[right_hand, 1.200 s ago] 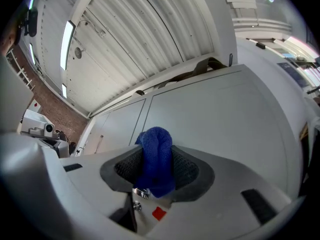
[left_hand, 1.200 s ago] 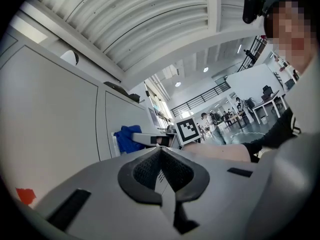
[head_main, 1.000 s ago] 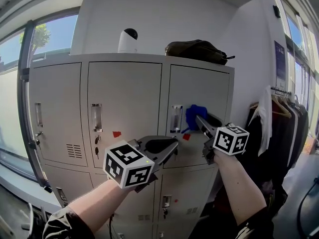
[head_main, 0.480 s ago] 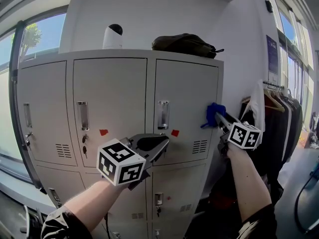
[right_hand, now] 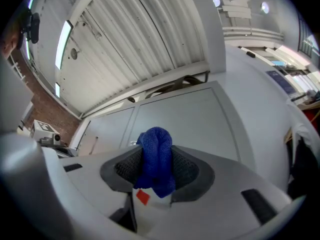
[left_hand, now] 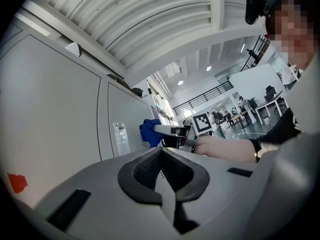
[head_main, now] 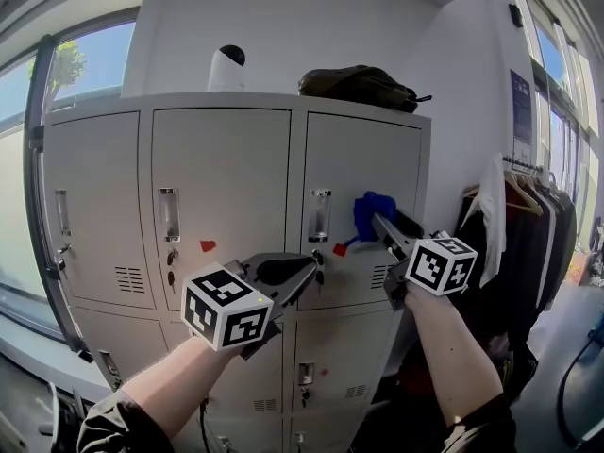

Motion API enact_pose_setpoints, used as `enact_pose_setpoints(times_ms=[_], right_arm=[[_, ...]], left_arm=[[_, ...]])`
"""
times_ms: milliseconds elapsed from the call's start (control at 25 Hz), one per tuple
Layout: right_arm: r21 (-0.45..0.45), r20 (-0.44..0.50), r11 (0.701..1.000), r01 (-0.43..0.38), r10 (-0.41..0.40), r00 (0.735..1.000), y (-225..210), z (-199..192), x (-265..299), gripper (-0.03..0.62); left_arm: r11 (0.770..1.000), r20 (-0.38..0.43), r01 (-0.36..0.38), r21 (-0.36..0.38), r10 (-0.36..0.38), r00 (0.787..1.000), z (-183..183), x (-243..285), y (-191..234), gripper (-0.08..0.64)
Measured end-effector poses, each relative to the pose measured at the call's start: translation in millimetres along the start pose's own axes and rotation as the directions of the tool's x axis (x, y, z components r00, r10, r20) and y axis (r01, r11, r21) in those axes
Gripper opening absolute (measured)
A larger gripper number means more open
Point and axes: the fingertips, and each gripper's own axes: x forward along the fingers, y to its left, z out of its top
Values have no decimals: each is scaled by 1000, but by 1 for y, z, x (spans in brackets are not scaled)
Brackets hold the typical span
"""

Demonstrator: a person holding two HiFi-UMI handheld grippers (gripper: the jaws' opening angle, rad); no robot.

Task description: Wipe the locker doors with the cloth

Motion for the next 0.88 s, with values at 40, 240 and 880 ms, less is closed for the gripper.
enact_pose_setpoints(times_ms=[40,240,880], right_arm=[[4,-1,999,-34,34,999,17,-3,7,153],[30,-46,991,-128,130,990,70,-36,39,155],[75,-38,997,-28,31,999,3,-67,8,154]], left_arm=[[1000,-1,-6,-1,6,1000,0,-3,1,8],[1000,-10,-29,0,29,1000,0,-20,6,8],[1000,-45,-23,0,23,999,-10,-6,9,8]])
